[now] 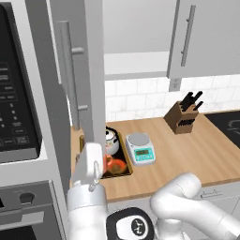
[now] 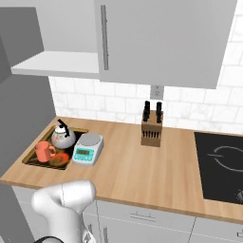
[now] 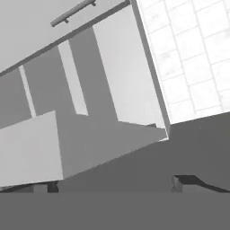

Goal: Pick the kettle from the counter and place it on the tray. Then pick the mug from the cabinet and place it on the tray. Then close the cabinet doors.

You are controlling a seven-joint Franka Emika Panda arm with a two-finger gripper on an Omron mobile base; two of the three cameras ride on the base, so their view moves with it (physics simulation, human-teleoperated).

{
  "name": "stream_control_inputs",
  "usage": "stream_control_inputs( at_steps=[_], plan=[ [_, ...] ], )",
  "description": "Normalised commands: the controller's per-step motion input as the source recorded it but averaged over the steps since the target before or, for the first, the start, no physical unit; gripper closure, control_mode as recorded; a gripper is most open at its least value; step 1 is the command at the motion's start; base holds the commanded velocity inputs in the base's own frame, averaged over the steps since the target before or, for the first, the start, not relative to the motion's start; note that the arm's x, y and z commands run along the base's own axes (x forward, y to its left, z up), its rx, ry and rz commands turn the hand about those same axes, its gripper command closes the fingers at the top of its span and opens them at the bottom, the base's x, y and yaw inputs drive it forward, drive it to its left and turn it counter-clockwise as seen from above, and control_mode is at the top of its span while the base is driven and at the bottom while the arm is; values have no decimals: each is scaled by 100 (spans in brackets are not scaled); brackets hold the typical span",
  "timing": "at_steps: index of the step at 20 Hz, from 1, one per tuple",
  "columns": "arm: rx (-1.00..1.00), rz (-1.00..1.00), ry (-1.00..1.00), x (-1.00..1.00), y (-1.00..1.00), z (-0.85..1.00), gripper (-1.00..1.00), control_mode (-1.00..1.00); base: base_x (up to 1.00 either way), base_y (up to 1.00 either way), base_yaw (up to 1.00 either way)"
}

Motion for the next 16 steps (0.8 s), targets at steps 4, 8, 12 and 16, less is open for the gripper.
stream_control_inputs(
  at_steps=[4,8,12,16],
  plan=[
    [8,-31,5,57,-83,-18,-100,-100,0,0,0],
    [9,-28,1,59,-80,-18,-100,-100,0,0,0],
    [9,-25,0,64,-73,-12,-100,-100,0,0,0],
    [9,-18,0,73,-67,-3,-100,-100,0,0,0]
  ],
)
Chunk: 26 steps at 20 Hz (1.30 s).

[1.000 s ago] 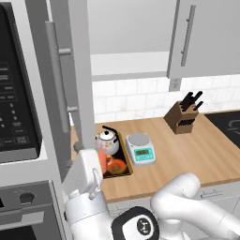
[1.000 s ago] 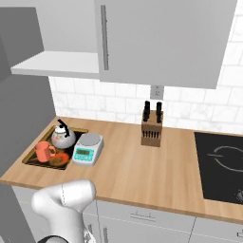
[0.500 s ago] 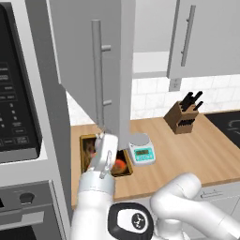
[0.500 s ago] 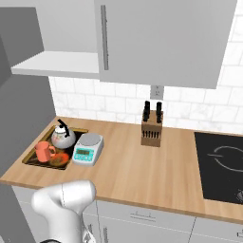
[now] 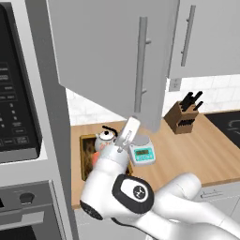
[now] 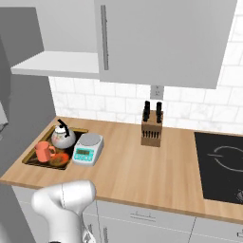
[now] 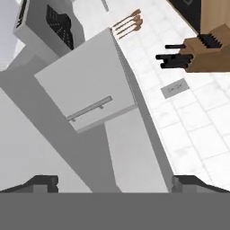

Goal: Pick the kettle from the counter and place it on the tray. Then pick the mug from the cabinet and place it on the tray. Then close the cabinet doors.

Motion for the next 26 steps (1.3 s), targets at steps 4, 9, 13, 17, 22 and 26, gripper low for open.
stream_control_inputs(
  at_steps=[4,9,13,17,22,26],
  plan=[
    [10,-8,0,83,-65,0,-100,-100,0,0,0],
    [10,-3,0,87,-63,0,-100,-100,0,0,0],
    [9,-1,0,98,-54,0,-100,-100,0,0,0],
    [9,0,0,100,-39,0,-100,-100,0,0,0],
    [7,0,0,100,-35,0,-100,-100,0,0,0],
    [7,0,0,100,-31,0,-100,-100,0,0,0]
  ],
)
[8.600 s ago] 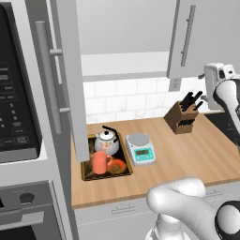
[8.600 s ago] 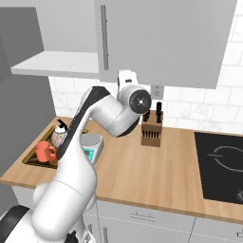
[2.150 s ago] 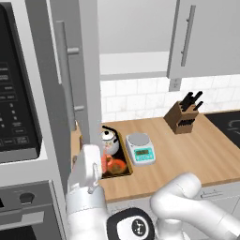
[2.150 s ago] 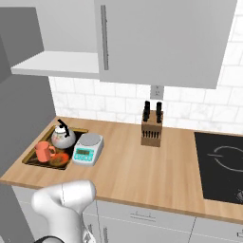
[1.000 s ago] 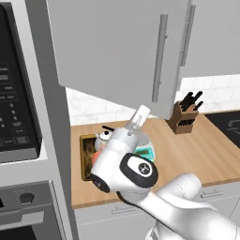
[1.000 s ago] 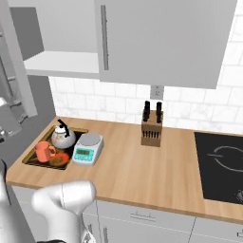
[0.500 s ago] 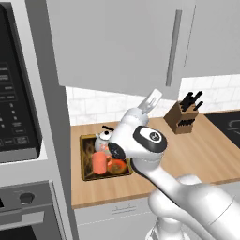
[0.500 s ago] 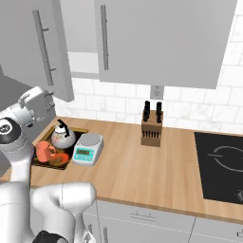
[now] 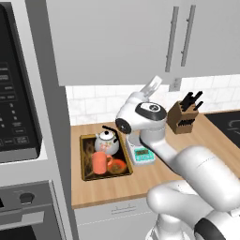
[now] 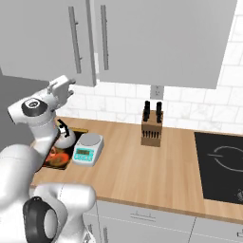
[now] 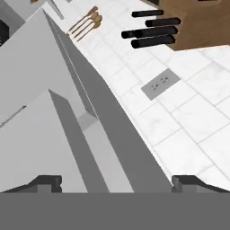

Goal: Pick the kettle from the counter and place it on the tray. Then pick the mug from the cabinet and place it on the tray. Then close the cabinet doors.

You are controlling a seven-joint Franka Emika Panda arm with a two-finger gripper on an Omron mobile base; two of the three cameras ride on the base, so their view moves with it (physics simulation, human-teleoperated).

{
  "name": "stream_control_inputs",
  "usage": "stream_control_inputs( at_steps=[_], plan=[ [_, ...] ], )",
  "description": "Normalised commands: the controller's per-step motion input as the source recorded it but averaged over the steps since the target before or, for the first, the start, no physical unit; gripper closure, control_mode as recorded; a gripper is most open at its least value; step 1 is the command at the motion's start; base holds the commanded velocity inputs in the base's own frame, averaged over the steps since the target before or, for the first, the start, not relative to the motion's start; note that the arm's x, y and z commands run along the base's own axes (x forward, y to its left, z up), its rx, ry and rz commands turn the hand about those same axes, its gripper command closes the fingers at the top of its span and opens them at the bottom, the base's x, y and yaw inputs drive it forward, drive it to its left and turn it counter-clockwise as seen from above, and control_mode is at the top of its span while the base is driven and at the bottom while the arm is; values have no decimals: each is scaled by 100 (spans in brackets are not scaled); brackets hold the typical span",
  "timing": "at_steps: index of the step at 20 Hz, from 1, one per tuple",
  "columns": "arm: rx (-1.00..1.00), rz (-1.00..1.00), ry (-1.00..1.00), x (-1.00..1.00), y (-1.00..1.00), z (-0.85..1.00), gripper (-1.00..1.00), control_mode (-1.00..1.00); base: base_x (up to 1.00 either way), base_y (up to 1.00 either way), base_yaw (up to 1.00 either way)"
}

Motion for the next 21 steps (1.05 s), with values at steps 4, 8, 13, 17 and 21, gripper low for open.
stream_control_inputs(
  at_steps=[4,8,13,17,21],
  plan=[
    [6,0,0,96,-28,0,-100,-100,0,0,0],
    [6,1,-1,74,-27,-10,-100,-100,0,0,0],
    [5,4,0,74,-25,-27,-100,-100,0,0,0],
    [6,4,0,63,-30,-23,-100,-100,0,0,0],
    [6,6,0,43,-34,-16,-100,-100,0,0,0]
  ],
)
